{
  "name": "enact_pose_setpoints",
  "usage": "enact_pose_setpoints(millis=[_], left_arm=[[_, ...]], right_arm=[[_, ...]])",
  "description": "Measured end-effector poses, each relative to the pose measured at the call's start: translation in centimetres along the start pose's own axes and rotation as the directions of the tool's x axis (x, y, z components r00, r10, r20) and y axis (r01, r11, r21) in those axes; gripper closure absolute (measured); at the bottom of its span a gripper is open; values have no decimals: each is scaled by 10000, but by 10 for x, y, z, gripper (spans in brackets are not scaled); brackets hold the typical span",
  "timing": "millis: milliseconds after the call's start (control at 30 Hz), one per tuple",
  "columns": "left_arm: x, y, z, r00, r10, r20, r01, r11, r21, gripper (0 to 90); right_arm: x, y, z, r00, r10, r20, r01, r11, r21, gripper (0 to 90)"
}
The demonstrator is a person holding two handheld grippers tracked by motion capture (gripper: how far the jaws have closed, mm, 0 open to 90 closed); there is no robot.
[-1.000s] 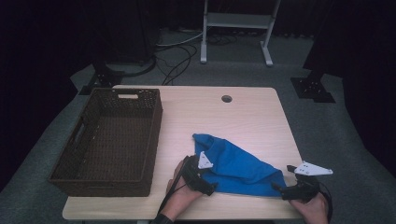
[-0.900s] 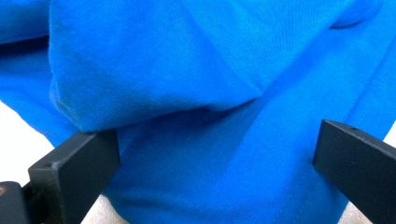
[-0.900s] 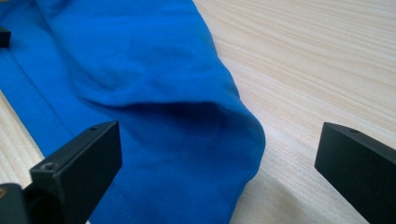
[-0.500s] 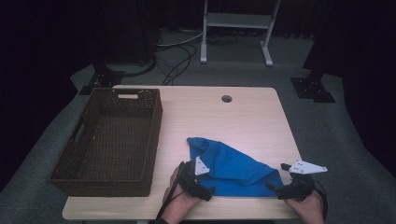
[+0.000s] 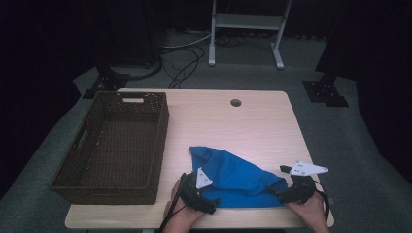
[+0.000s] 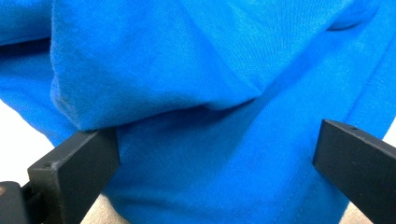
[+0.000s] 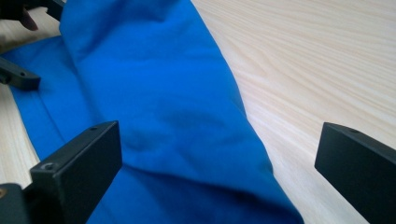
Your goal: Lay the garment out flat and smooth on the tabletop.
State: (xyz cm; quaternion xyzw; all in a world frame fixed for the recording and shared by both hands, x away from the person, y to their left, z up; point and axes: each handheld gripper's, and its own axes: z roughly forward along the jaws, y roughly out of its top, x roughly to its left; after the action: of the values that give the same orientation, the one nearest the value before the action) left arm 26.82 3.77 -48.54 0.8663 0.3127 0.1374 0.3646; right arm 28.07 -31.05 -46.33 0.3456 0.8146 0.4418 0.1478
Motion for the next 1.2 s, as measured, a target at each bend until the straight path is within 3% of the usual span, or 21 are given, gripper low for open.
enact_pose_setpoints(millis=[700,1200], left_arm=[[2,-1,-1,10000,37,48,-37,10000,-6,1],[2,-1,-1,10000,18,48,-17,10000,-21,1]], right_arm=[[18,37,32,9900,-594,-1277,557,9979,-321,4],[30,53,47,9798,-893,-1790,830,9956,-425,43]])
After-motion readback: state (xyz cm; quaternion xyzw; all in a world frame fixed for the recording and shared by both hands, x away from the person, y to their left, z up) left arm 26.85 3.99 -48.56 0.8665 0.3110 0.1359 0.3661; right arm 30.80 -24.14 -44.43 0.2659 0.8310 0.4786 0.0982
